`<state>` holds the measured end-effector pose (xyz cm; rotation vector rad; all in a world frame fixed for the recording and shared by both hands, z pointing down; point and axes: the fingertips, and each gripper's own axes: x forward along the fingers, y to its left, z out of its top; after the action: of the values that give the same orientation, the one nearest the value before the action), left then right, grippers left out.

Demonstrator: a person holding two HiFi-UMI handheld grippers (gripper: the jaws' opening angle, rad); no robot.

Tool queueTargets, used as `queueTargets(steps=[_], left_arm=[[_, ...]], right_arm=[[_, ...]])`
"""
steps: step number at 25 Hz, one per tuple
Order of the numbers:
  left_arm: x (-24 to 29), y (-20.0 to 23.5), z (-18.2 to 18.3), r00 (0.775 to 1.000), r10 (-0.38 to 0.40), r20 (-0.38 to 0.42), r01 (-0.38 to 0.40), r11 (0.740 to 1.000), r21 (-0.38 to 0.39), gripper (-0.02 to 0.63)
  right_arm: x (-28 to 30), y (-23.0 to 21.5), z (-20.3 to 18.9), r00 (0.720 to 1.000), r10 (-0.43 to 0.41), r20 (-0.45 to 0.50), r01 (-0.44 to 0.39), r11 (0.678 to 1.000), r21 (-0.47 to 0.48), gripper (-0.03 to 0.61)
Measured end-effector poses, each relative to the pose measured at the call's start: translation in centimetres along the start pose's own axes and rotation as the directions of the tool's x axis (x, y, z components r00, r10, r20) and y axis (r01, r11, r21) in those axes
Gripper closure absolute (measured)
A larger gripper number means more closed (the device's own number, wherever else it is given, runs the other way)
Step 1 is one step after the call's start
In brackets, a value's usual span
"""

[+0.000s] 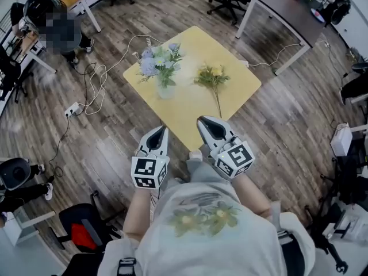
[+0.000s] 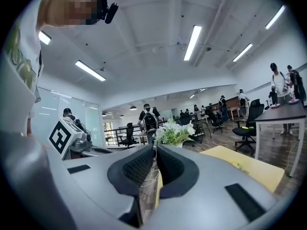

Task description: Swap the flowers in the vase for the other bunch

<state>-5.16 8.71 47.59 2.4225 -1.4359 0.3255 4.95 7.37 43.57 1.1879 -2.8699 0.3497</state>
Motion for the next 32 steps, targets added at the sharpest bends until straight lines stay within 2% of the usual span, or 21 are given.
queueTargets(steps=[11,18,22,23,26,32], left_arm=[[5.5,1.6,1.2,0.994,0.105,-0.021,-0.105,0.994,-0.039,0.596],[7.3,2.3,1.3,0.982,0.186,-0.030,-0.188,0.979,-0.076,0.596],[8.4,2.7,1.1,0.975,0.220,-0.032,-0.223,0.970,-0.098,0.595],[8.6,2.8,0.9,0.973,0.229,-0.034,-0.232,0.967,-0.104,0.596],[9.5,2.6,0.5,0.970,0.241,-0.042,-0.244,0.963,-0.114,0.595],[10.0,2.5,0.8,0.968,0.246,-0.042,-0.249,0.963,-0.108,0.595]], right_arm=[[5.9,-5.5,4.0,0.989,0.146,0.034,-0.144,0.988,-0.053,0.528],[8.6,-7.5,6.2,0.966,0.253,0.053,-0.249,0.965,-0.083,0.528],[10.1,-8.4,6.5,0.958,0.282,0.048,-0.276,0.955,-0.106,0.525],[10.3,-8.5,6.5,0.955,0.293,0.049,-0.287,0.952,-0.106,0.520],[11.0,-8.7,6.5,0.944,0.326,0.055,-0.319,0.943,-0.097,0.448],[12.7,-9.1,6.6,0.942,0.330,0.059,-0.323,0.940,-0.108,0.350]])
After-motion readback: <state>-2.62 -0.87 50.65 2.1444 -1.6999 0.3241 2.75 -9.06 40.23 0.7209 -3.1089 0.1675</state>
